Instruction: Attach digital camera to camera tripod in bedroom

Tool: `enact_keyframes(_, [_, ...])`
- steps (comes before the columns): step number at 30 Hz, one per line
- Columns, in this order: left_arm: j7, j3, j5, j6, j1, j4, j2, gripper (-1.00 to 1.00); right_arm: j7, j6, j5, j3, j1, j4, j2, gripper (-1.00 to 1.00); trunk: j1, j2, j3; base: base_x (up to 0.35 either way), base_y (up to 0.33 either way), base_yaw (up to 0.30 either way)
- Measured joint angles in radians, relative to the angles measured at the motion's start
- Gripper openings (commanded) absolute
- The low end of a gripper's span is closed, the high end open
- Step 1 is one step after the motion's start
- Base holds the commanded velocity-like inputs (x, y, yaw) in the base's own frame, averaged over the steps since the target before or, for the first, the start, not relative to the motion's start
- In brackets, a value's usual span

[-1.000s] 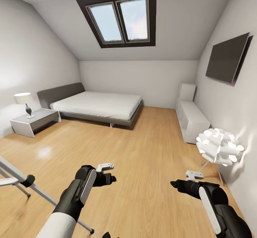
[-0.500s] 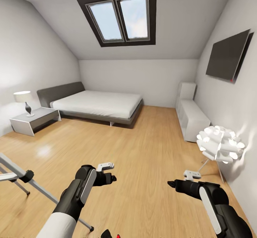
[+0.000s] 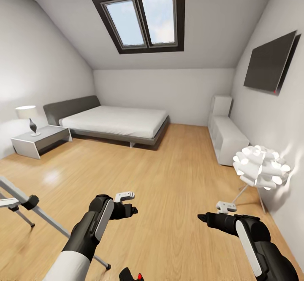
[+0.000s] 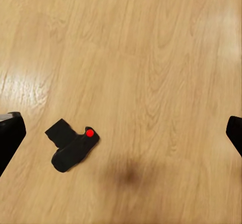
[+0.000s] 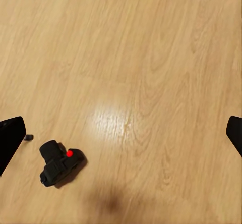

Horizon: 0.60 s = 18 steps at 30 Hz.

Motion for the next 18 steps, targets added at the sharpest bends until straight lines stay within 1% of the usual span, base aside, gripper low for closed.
enact_keyframes(15, [-0.001, 0.002, 0.002, 0.0, 0.0, -0.003, 0.0, 1.0, 0.0, 0.003, 0.0, -0.002, 0.0, -0.003, -0.001, 1.0, 0.058, -0.105, -0.047, 0.0, 0.0, 0.0])
enact_keyframes(18, [0.0, 0.004, 0.0, 0.0, 0.0, -0.002, 0.003, 1.0, -0.002, 0.0, 0.003, 0.001, 0.0, -0.006, -0.005, 1.0, 0.069, -0.126, -0.056, 0.0, 0.0, 0.0])
